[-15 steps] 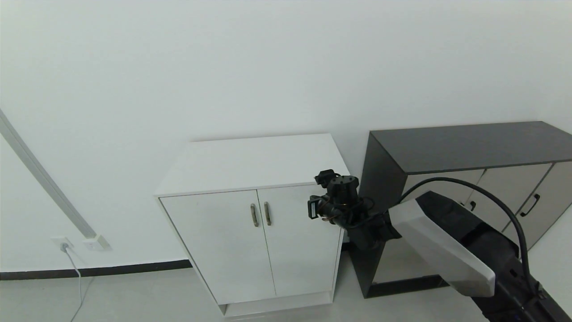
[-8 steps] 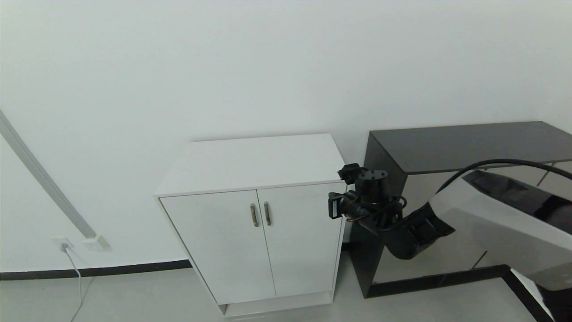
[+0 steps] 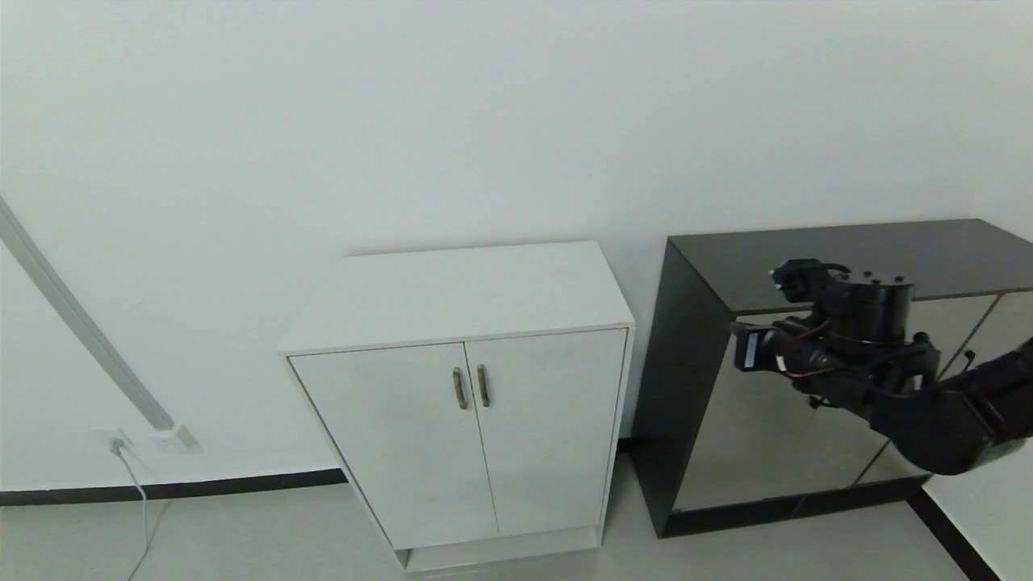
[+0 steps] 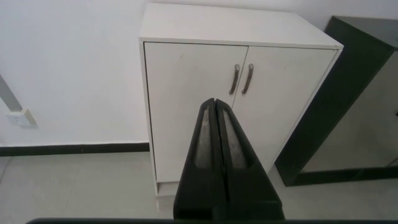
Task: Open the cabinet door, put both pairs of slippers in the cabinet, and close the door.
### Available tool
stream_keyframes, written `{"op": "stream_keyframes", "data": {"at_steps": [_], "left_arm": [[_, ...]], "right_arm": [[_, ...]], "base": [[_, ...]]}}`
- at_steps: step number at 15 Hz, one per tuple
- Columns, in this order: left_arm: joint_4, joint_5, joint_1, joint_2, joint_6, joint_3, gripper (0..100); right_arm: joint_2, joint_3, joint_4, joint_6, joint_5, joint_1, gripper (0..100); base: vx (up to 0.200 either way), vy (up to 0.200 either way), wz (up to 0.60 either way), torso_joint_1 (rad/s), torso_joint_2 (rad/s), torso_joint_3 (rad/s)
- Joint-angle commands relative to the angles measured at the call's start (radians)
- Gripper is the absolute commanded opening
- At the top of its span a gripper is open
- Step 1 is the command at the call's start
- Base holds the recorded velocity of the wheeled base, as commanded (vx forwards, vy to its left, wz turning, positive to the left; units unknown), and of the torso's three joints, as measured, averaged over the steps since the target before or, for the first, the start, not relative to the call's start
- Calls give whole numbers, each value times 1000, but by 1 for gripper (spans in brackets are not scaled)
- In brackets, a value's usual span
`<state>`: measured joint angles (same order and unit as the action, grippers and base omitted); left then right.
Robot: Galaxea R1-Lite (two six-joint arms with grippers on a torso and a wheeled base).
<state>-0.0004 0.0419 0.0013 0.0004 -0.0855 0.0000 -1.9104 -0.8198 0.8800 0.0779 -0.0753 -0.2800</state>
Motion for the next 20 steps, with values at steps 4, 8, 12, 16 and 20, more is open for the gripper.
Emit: {"op": "stream_keyframes", "data": {"at_steps": [4,8,12,16,20], "left_arm": [[0,0,0,1,0,0,0],[0,0,0,0,0,0,0],[-1,0,0,0,0,0,0],[-1,0,0,1,0,0,0],[-1,0,0,0,0,0,0]], "right_arm": [[254,217,1,-49,3,225,0],[406,416,1,-50,51,343,0],[551,620,1,-50,94,351,0],[668,735,-1,-50,108,349,0],[775,820,-10,-50,138,349,0]], "base": [[0,0,0,0,0,0],[0,0,0,0,0,0],[0,0,0,0,0,0],[0,0,0,0,0,0],[0,0,0,0,0,0]]}}
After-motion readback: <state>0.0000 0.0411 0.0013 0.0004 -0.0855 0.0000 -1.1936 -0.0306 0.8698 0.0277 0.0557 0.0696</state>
